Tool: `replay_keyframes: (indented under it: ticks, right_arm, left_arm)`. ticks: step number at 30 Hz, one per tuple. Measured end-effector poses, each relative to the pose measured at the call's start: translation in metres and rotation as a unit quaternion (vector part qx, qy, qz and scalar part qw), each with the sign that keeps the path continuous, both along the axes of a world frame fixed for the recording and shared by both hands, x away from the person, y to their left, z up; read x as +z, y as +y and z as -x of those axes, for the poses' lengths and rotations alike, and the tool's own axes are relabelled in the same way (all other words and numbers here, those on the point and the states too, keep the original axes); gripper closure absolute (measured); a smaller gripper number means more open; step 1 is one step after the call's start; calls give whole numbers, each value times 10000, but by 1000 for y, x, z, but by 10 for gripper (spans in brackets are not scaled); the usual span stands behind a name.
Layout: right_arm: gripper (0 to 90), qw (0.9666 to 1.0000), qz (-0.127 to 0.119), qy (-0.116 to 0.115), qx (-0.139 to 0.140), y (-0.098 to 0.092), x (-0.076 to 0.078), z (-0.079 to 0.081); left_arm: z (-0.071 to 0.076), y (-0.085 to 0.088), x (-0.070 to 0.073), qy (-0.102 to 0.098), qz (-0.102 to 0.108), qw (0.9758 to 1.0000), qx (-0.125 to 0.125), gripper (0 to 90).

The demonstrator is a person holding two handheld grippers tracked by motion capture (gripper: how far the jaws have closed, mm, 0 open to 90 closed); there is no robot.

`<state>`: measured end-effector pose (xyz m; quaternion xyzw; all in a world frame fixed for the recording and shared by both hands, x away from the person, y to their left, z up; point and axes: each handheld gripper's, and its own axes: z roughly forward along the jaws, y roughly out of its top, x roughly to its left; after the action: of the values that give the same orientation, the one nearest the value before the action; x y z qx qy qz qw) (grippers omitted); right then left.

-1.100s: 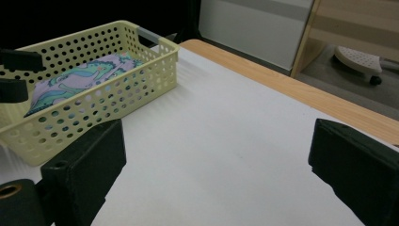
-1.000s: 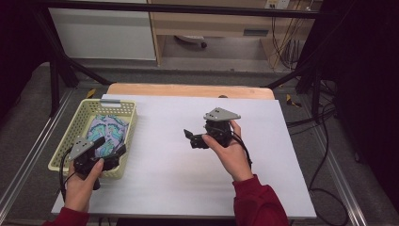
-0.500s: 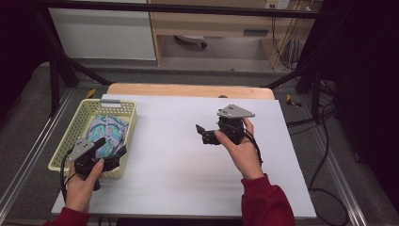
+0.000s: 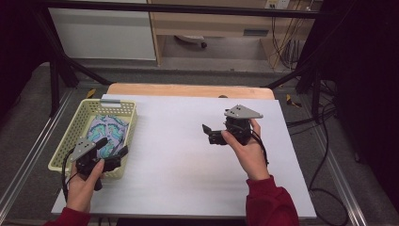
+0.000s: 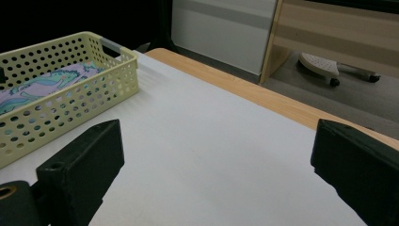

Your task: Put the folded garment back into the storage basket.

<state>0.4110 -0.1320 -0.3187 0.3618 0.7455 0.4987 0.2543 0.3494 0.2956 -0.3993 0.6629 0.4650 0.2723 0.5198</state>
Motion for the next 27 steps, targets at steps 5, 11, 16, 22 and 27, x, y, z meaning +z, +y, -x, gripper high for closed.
replay_keyframes:
  ticks: [5,11,16,22,27]
  right_arm:
    - [39,9999,-74,-49,-92,-9,3,0]
    - [42,9998,-91,-89,-179,-21,6,5]
    - [42,9994,-160,-160,-276,-33,12,11]
    - [45,9987,-231,-179,-407,-46,15,11]
    - [43,9982,-249,-242,-487,-55,17,13]
  left_arm:
    - [-1,2,-1,36,33,10000,1,104]
    - [-1,3,-2,8,-22,10000,66,104]
    - [0,2,-2,-7,-43,10000,85,110]
    - [0,4,-3,-49,-66,9999,131,112]
    - [0,5,-2,-86,-73,9998,188,118]
